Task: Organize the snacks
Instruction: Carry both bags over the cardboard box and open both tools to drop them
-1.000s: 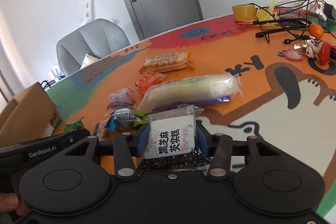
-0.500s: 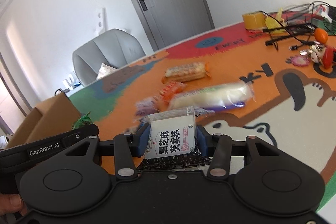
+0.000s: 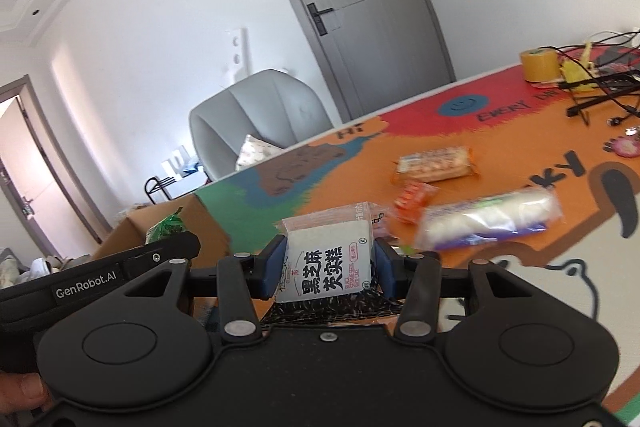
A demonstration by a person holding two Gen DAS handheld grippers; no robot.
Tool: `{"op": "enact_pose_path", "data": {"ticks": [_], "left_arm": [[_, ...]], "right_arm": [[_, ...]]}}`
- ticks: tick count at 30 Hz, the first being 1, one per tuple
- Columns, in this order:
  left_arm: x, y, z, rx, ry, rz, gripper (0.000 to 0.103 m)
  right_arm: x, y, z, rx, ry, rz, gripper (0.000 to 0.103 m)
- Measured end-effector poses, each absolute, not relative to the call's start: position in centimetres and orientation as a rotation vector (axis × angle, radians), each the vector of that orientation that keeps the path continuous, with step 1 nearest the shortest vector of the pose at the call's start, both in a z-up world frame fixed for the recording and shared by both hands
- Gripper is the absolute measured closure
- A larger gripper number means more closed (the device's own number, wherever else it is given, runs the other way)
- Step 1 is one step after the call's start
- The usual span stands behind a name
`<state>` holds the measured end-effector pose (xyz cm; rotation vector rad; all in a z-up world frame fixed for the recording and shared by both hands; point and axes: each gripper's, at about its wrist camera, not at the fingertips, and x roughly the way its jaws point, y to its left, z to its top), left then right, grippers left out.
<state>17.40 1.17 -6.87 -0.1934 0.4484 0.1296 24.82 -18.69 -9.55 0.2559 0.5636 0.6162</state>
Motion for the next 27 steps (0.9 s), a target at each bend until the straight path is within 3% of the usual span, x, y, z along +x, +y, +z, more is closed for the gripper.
{"op": "enact_pose_path", "data": {"ticks": [27], "left_arm": [[13.5, 10.0, -5.9, -0.288, 0.401, 0.312, 0.074]], "right_arm": [[23.4, -10.0, -7.1, 0.174, 0.549, 0.765, 0.056]]}}
